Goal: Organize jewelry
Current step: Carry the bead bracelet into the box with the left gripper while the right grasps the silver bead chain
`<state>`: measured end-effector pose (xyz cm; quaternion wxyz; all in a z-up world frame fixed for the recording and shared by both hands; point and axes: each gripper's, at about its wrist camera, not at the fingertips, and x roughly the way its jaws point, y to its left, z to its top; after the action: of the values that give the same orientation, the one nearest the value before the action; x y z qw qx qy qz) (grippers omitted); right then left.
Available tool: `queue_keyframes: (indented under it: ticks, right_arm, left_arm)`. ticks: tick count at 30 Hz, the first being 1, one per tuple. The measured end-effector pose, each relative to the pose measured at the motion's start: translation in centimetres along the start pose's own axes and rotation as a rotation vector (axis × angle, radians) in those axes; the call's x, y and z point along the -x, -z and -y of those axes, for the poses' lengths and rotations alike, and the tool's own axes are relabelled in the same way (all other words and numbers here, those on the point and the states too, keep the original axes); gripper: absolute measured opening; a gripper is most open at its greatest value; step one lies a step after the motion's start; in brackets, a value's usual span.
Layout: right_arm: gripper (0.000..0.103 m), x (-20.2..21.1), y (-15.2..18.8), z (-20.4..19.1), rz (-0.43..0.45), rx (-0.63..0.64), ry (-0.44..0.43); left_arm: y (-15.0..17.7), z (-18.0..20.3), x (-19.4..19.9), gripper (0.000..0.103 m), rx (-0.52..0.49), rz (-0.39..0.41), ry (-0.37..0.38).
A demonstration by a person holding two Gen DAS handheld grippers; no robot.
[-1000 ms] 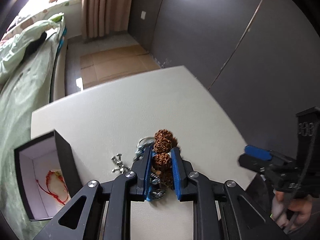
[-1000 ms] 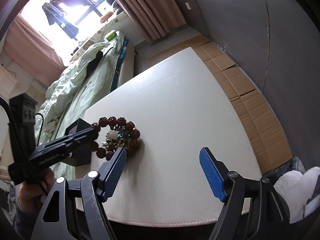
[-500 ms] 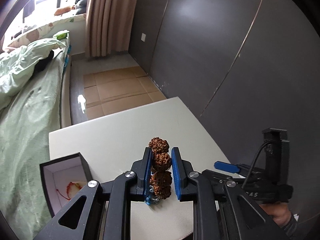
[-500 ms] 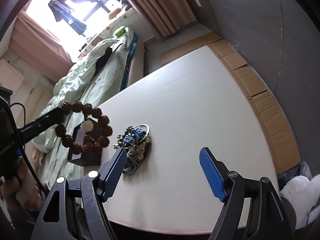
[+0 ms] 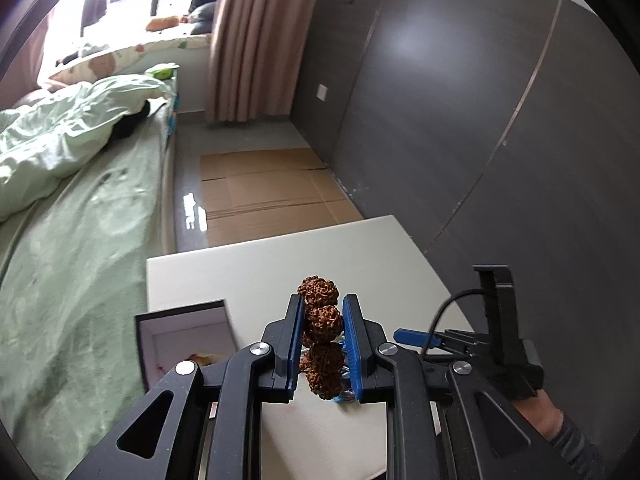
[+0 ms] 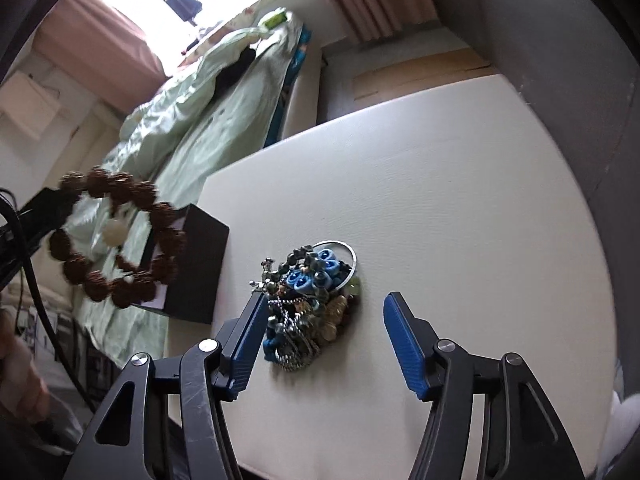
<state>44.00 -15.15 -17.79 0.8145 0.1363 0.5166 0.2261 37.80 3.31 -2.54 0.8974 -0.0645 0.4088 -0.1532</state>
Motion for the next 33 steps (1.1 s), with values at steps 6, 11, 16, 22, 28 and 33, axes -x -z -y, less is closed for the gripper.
queue_keyframes:
  ticks: [6,11,16,22,28,33]
  right_arm:
    - [0.049,-2.5,-1.3,-0.5,-0.057,0.023,0.004]
    - [0.011,-3.3,-1.7,-0.4,-0.095,0.029,-0.003]
    - [0.010,-1.4,-2.0,-1.8,-0.053,0.083,-0.040]
    - [0.010,1.7,-2.9,-4.5,0.005,0.152,-0.061]
    - [0.010,4.6,-3.8,-6.8,0.063,0.207,-0.061]
    - [0.010,6.8,-4.7,-8.5,0.108,0.243,-0.065]
  left_arm:
    - [0.9,-2.3,1.7,0.020,0.056,0.022,-0.038]
    - [1.9,-4.0,2.6,0.020,0.105,0.034,-0.060]
    - [2.5,-5.3,2.9,0.020,0.133,0.037,-0.070]
    - [2.8,-6.6,3.0,0.020,0.155,0.042,-0.080]
    - [2.8,-7.4,2.6,0.020,0.170,0.041,-0.086]
    - [2.9,-8.5,1.4,0.020,0.204,0.019,-0.082]
